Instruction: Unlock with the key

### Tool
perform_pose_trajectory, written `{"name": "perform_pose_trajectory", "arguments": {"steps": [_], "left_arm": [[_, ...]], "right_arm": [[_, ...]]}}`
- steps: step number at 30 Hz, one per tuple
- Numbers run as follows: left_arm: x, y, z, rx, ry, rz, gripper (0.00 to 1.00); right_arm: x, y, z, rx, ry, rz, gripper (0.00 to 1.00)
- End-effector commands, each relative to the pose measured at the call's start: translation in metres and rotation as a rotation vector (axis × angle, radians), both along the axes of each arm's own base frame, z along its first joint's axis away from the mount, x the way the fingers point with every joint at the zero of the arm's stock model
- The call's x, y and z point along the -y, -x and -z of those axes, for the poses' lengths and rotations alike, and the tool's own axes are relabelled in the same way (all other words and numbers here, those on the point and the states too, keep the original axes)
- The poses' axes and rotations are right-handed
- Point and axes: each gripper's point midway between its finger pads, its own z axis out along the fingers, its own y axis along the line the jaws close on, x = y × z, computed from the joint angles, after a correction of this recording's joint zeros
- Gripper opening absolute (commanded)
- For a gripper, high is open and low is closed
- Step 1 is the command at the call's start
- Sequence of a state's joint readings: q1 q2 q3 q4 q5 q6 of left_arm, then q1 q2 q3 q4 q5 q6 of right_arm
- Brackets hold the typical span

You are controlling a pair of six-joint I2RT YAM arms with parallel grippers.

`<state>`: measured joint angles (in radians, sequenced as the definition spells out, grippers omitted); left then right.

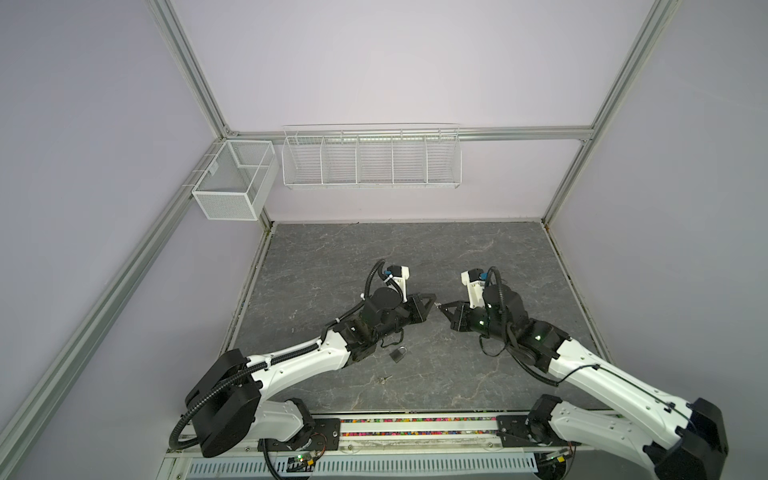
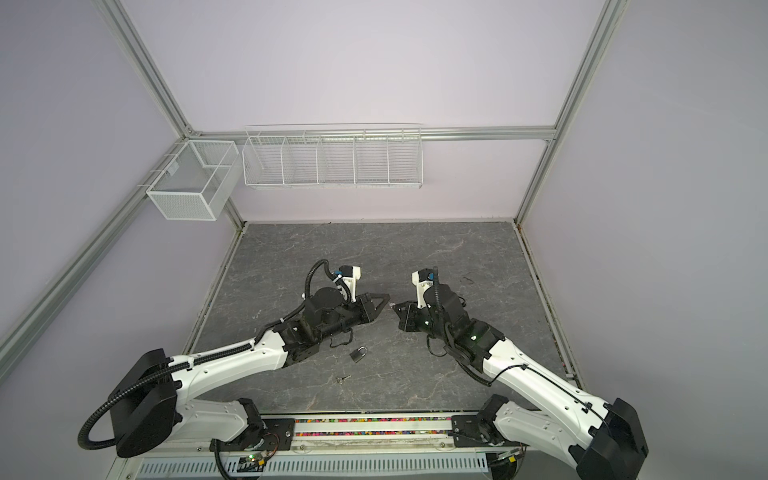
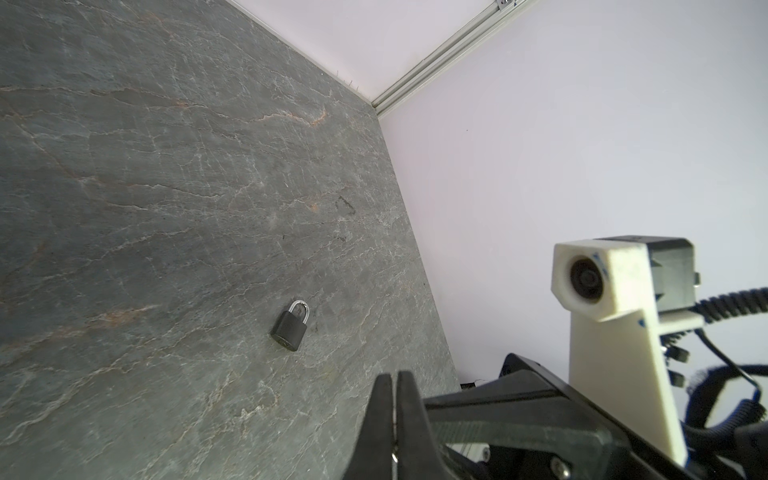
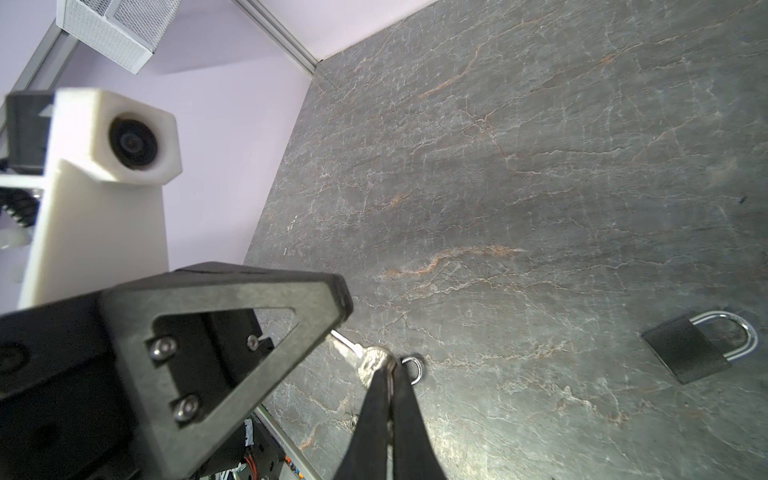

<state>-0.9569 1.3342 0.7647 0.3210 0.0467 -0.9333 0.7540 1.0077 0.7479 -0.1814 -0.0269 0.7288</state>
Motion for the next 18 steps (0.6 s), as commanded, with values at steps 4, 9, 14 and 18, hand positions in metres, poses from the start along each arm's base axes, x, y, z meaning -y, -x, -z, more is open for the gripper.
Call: {"name": "perform_pose_trajectory", "arguments": {"steps": [4,9,14,18], "left_arm": [[0.0,0.0,-0.003,0.044,-0.032,0.004,0.0],[-0.006,0.002,-0.017,0.155,-0.074,0.041,0.0],[-0.015,-0.003,-0.032,0.231,-0.119,0.124,0.0],[-0.019,-0.004,-0.049,0.263,-0.074,0.239,0.0]], "right_arm": [[0.006,-0.004,-0.016,0.025,-0.022,0.027,0.24],[0.013,-0.002,-0.026,0.05,-0.02,-0.006,0.53],[0.016,0.0,-0.04,0.083,-0.088,-0.121,0.57],[0.015,0.005,-0.059,0.107,-0.233,-0.253,0.57]]}}
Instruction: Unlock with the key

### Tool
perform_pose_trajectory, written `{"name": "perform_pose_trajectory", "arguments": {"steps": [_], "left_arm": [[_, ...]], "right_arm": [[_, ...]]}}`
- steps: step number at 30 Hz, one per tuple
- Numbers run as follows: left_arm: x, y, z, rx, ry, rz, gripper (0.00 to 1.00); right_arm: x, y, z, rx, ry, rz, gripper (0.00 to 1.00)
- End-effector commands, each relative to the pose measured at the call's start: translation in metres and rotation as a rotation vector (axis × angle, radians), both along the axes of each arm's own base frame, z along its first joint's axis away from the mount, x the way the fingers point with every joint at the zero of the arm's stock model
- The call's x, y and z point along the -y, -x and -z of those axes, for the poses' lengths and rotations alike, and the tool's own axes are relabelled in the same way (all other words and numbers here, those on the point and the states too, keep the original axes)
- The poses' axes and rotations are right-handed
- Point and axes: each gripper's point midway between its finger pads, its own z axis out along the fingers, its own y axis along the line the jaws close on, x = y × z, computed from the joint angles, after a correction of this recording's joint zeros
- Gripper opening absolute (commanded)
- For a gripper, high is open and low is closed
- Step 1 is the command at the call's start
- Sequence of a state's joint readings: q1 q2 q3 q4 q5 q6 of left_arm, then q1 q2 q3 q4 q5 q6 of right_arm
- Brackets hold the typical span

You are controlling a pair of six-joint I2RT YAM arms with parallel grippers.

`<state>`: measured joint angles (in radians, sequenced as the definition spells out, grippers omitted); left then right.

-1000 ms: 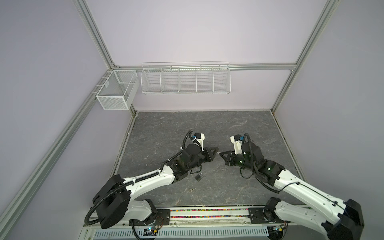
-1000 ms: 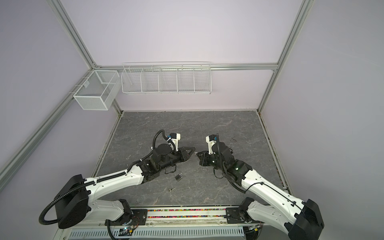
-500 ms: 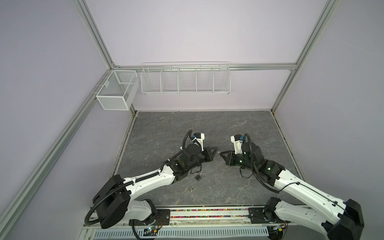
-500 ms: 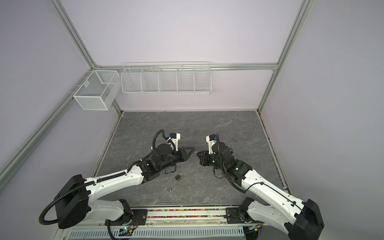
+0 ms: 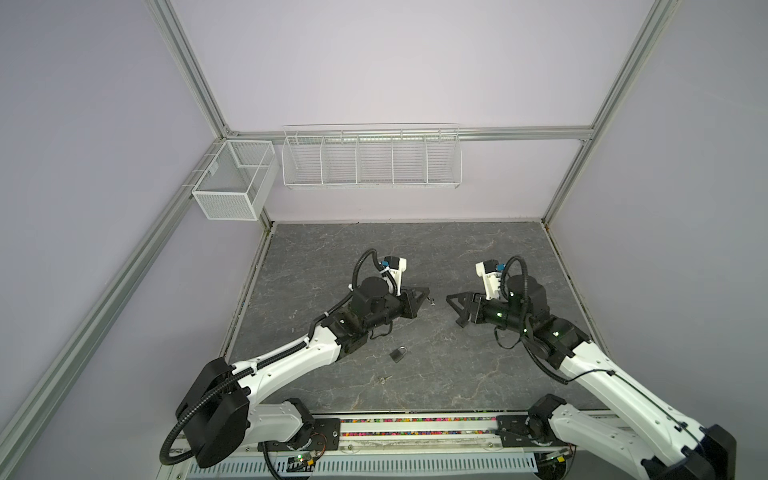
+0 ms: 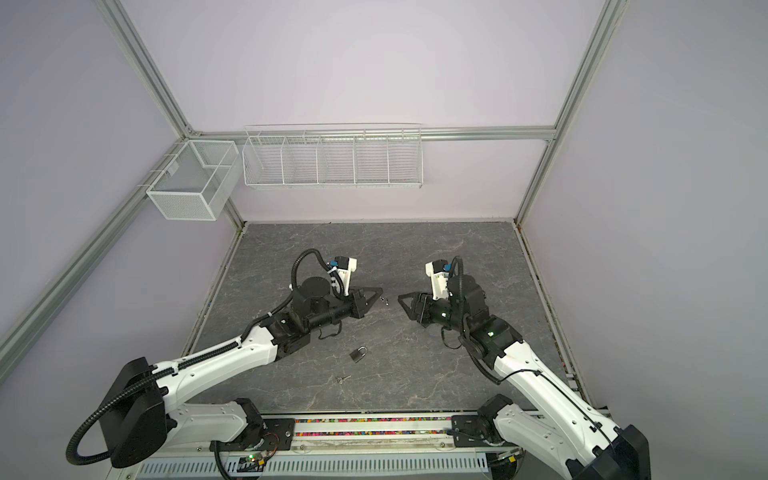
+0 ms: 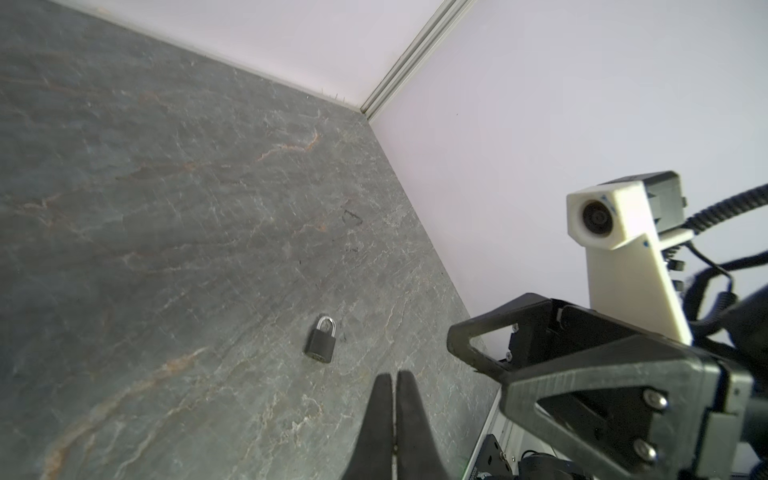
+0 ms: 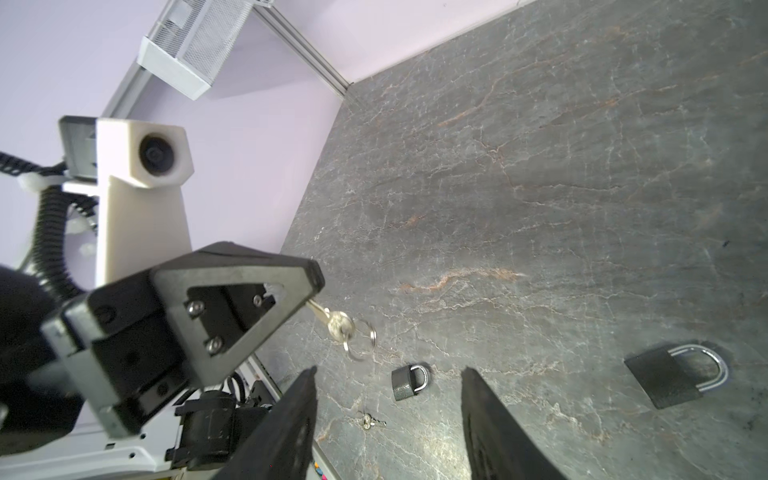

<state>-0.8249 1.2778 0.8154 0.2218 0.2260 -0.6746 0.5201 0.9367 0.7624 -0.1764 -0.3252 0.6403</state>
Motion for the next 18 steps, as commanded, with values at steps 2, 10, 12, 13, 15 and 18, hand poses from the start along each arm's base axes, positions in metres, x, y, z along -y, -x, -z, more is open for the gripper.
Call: {"name": "perform_pose_trajectory", "arguments": {"steps": [2,10,12,13,15,18], "left_arm": [[0.006,0.017,-0.033,0.098,0.0,0.198,0.0],[0.019,0.032,-0.058,0.16,0.007,0.341,0.0],[0.022,0.036,-0.063,0.167,0.019,0.374,0.0],[0.022,0.036,-0.064,0.169,0.021,0.379,0.0],[0.022,0.036,-0.064,0.172,0.013,0.379,0.0],[0.023,0.036,-0.067,0.174,0.011,0.381,0.0]], "right_arm": [[-0.017,0.02,-0.028,0.073,-0.16,-0.245,0.56],[-0.029,0.023,-0.032,0.108,-0.201,-0.333,0.51],[-0.03,0.022,-0.035,0.121,-0.219,-0.34,0.47],[-0.032,0.023,-0.038,0.129,-0.237,-0.349,0.46],[-0.036,0.025,-0.044,0.146,-0.263,-0.377,0.46],[-0.04,0.026,-0.041,0.147,-0.25,-0.392,0.41]]}}
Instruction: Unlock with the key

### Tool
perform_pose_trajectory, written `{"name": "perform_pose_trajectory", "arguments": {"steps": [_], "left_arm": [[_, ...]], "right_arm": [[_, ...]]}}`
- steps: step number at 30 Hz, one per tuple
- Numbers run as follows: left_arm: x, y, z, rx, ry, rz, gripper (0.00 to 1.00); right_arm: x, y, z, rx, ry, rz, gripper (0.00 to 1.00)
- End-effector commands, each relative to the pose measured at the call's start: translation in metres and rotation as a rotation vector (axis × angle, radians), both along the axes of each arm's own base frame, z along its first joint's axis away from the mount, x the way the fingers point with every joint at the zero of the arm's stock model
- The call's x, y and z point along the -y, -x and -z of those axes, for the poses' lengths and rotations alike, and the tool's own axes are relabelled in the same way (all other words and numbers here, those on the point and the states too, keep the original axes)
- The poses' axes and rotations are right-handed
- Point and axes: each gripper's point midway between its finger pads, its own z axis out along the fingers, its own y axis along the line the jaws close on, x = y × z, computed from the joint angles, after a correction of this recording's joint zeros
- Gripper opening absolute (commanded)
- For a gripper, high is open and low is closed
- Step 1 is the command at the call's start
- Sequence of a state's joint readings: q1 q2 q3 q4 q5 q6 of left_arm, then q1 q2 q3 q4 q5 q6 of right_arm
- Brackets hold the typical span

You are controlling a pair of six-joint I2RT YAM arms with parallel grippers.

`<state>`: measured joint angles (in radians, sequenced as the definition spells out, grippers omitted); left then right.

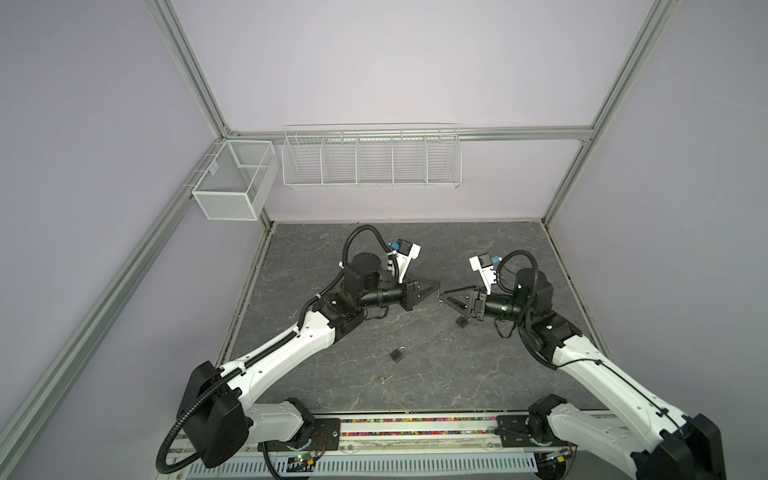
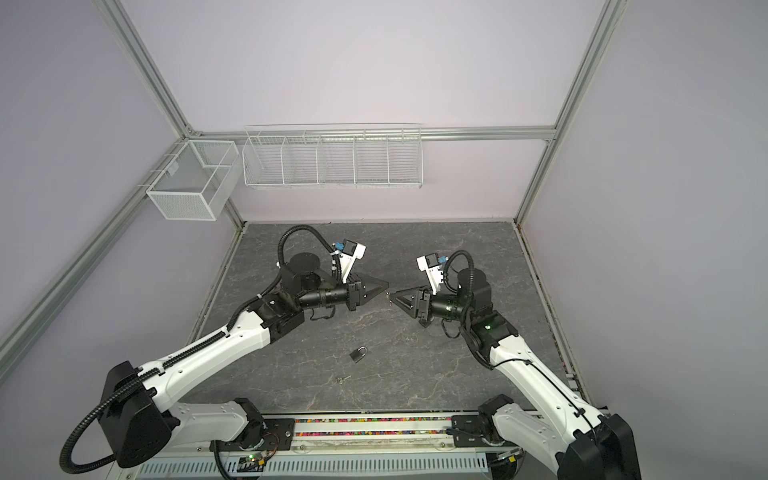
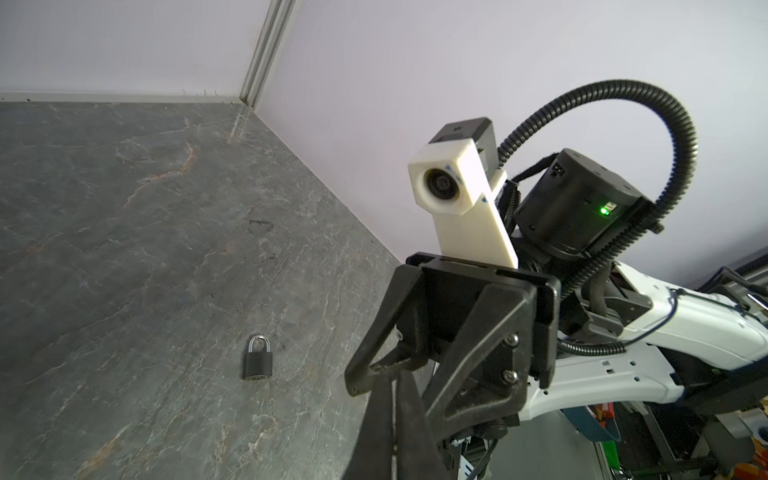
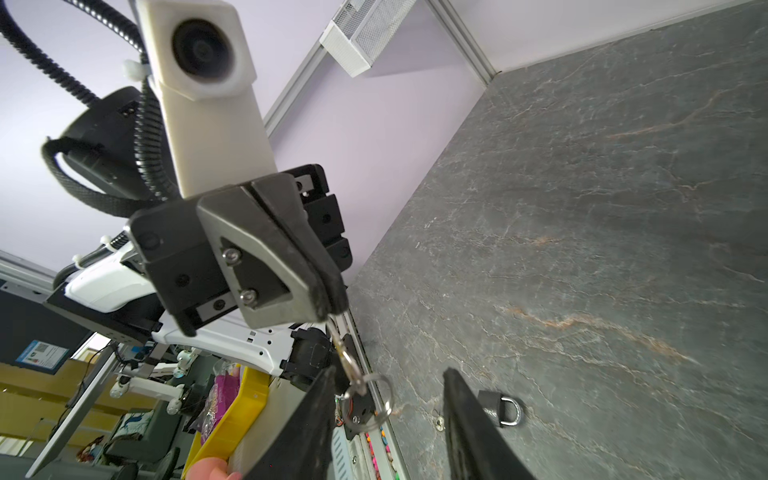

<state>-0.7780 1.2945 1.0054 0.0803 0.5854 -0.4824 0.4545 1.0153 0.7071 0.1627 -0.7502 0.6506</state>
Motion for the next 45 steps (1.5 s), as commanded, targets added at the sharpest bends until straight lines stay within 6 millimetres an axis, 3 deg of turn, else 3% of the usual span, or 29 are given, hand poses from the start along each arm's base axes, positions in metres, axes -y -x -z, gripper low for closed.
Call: {"name": "perform_pose_trajectory", "arguments": {"steps": [1,9,30,45], "left_arm": [[0.003,0.003,-0.009,0.032,0.001,0.041,0.0],[0.004,0.003,-0.012,0.039,-0.001,0.041,0.0],[0.003,0.003,-0.012,0.042,-0.01,0.04,0.0],[0.007,0.006,-0.007,0.025,-0.012,0.074,0.0]], "right_arm": [[-0.007,0.007,-0.008,0.042,-0.033,-0.055,0.39],[-0.017,0.015,-0.001,0.046,-0.014,-0.091,0.34],[-0.009,0.013,0.002,0.058,0.02,-0.055,0.27],[-0.008,0.012,0.001,0.074,0.019,-0.055,0.16]]}}
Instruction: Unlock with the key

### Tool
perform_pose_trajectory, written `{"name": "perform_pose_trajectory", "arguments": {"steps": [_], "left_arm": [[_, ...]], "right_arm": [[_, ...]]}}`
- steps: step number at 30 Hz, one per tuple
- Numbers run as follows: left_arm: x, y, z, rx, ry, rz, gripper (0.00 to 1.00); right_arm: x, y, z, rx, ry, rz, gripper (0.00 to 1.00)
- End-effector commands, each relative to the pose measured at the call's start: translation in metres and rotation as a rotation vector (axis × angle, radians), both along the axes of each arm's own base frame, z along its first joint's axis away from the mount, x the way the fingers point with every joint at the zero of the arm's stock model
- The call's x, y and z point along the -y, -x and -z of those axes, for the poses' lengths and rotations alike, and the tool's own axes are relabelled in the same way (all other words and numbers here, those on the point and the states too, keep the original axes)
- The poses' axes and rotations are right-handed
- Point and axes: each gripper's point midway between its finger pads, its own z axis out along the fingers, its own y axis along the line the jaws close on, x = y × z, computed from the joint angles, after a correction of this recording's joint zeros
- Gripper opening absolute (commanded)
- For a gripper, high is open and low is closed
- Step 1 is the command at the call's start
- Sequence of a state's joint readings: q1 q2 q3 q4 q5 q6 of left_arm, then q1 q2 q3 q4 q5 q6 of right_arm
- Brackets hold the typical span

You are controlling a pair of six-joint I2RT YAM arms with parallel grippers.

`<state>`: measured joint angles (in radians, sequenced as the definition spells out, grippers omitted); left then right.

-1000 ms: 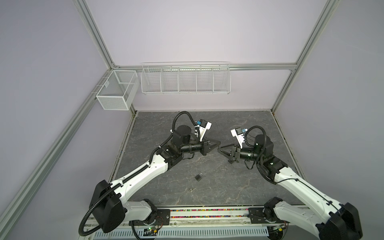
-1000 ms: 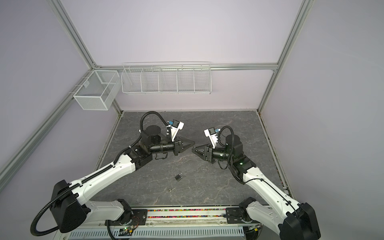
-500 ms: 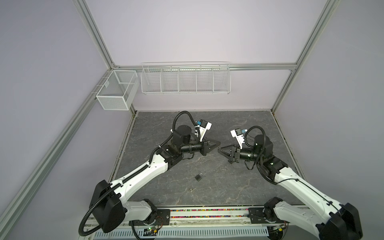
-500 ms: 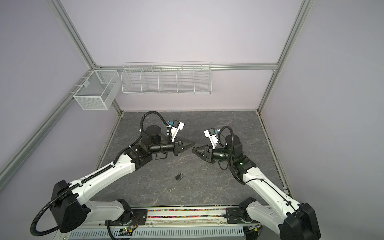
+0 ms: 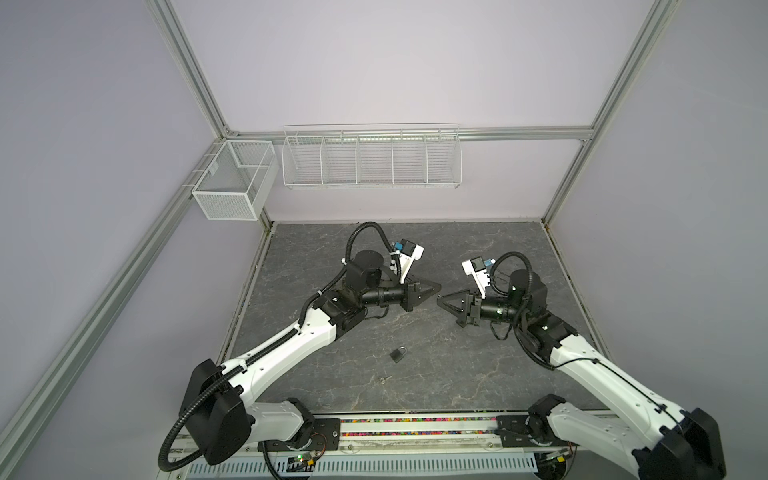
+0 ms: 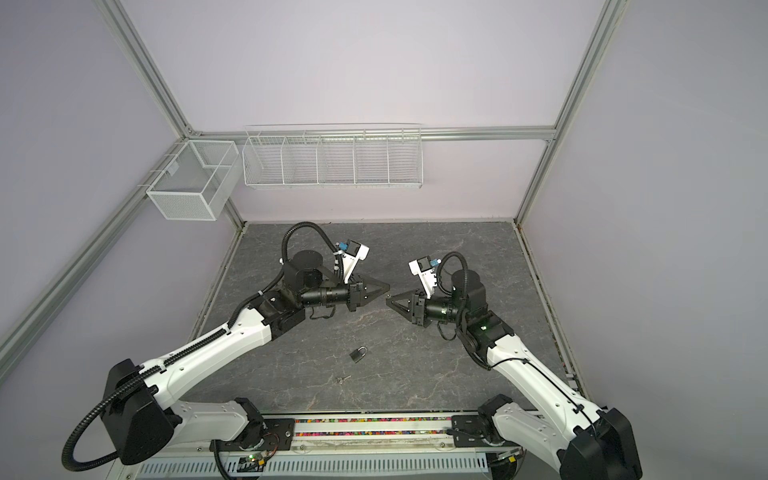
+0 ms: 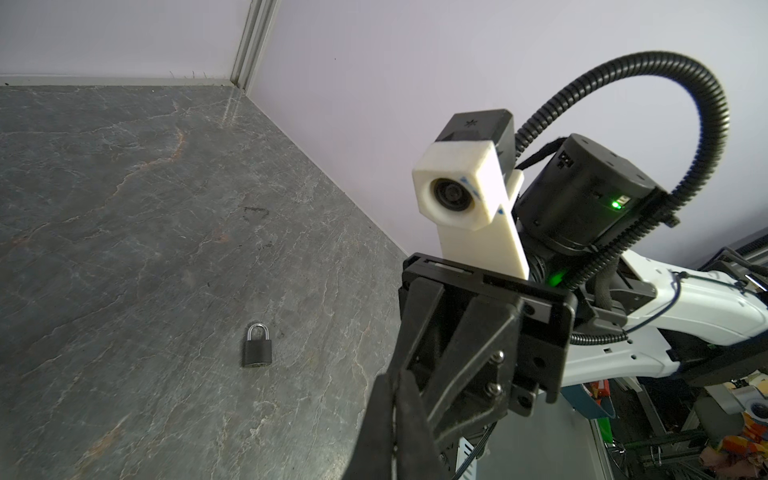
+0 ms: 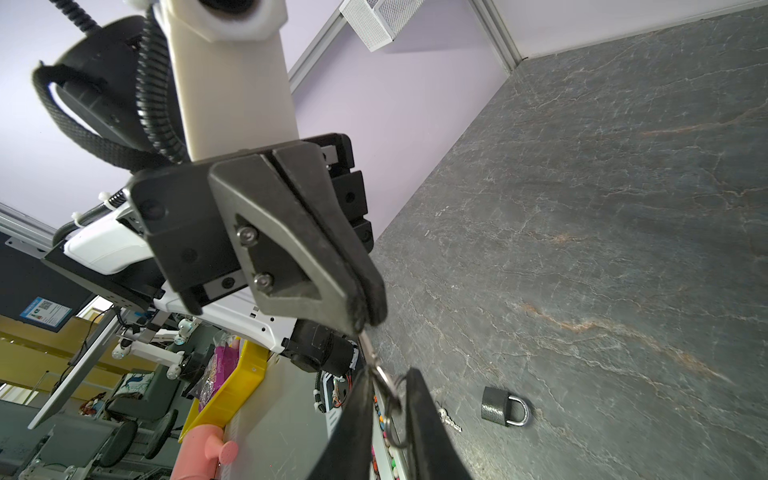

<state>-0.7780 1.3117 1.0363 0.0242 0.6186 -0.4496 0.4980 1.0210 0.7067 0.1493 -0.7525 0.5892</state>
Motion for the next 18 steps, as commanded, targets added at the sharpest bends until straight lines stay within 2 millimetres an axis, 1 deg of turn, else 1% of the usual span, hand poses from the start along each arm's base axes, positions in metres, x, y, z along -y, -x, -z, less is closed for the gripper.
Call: {"name": "perform_pose_trajectory", "arguments": {"steps": [1,7,8,14,17,18], "left_arm": [[0.004,0.003,-0.01,0.025,0.017,0.04,0.0],[0.005,0.002,-0.01,0.028,0.012,0.039,0.0],[0.005,0.001,-0.01,0.03,0.01,0.035,0.0],[0.005,-0.003,-0.01,0.041,-0.003,0.02,0.0],[0.003,-0.008,-0.011,0.043,-0.013,-0.01,0.0],[0.003,-0.01,-0.011,0.042,-0.02,-0.024,0.06]], "right_arm": [[0.002,0.001,-0.003,0.034,-0.005,0.0,0.16],[0.003,0.001,-0.001,0.032,0.0,-0.001,0.11],[0.003,0.001,-0.002,0.032,-0.001,-0.001,0.06],[0.005,0.001,-0.004,0.037,0.0,0.016,0.06],[0.01,-0.003,-0.002,0.029,0.019,0.059,0.06],[0.013,-0.005,-0.002,0.025,0.029,0.082,0.06]]}}
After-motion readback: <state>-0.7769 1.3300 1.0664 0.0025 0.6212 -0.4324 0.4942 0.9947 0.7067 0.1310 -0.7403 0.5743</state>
